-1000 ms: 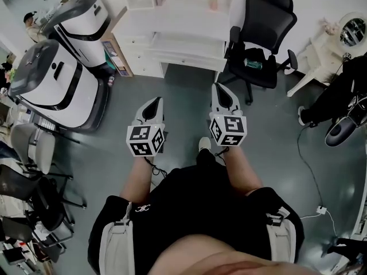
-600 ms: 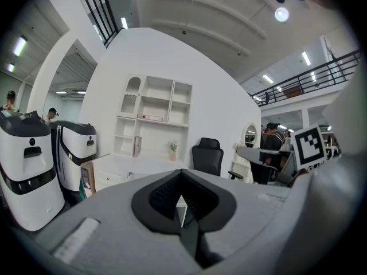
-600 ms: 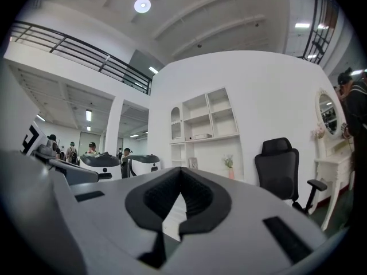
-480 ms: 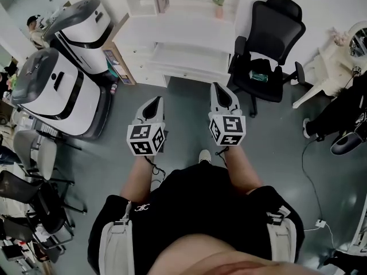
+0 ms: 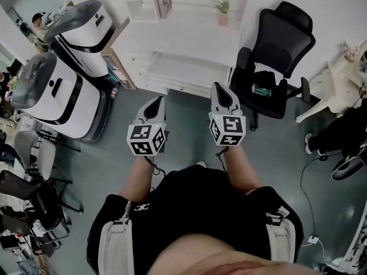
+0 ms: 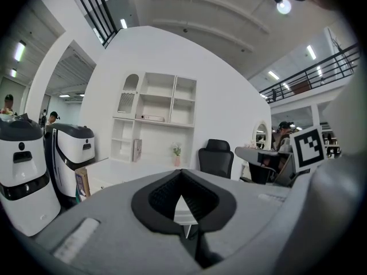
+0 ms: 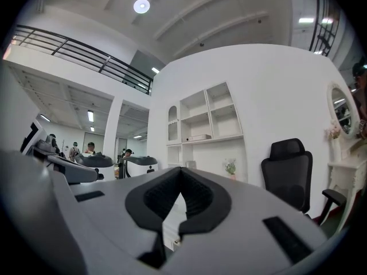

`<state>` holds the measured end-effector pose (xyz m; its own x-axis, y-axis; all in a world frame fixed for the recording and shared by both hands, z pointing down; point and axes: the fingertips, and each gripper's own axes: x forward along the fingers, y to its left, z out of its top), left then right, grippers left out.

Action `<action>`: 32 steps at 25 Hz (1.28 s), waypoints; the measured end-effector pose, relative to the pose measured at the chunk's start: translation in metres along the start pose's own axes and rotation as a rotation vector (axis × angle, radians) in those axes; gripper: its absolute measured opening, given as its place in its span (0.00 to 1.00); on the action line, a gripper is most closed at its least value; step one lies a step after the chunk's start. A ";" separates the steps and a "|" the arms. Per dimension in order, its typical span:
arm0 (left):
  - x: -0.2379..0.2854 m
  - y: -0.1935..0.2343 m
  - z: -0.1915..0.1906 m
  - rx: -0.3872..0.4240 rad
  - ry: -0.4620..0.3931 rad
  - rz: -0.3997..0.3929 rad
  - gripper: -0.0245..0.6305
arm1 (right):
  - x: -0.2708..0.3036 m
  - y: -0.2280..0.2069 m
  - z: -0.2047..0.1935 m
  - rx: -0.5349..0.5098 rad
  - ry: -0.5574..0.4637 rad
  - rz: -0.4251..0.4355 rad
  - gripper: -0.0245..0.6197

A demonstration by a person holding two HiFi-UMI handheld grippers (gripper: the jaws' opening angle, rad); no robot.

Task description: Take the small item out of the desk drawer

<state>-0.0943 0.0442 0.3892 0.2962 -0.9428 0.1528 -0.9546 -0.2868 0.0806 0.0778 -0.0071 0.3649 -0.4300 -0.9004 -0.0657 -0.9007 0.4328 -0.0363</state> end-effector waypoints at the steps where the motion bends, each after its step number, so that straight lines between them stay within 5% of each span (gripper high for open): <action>1: 0.009 -0.002 0.001 0.000 0.004 0.003 0.06 | 0.006 -0.007 -0.001 0.003 0.002 0.005 0.04; 16: 0.085 -0.014 -0.010 -0.018 0.053 0.030 0.06 | 0.054 -0.066 -0.029 0.038 0.064 0.031 0.04; 32: 0.204 0.009 0.001 -0.006 0.046 -0.083 0.06 | 0.141 -0.116 -0.044 0.024 0.074 -0.047 0.04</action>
<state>-0.0425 -0.1511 0.4198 0.3752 -0.9072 0.1904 -0.9267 -0.3621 0.1010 0.1188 -0.1865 0.4036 -0.3910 -0.9203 0.0110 -0.9189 0.3897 -0.0619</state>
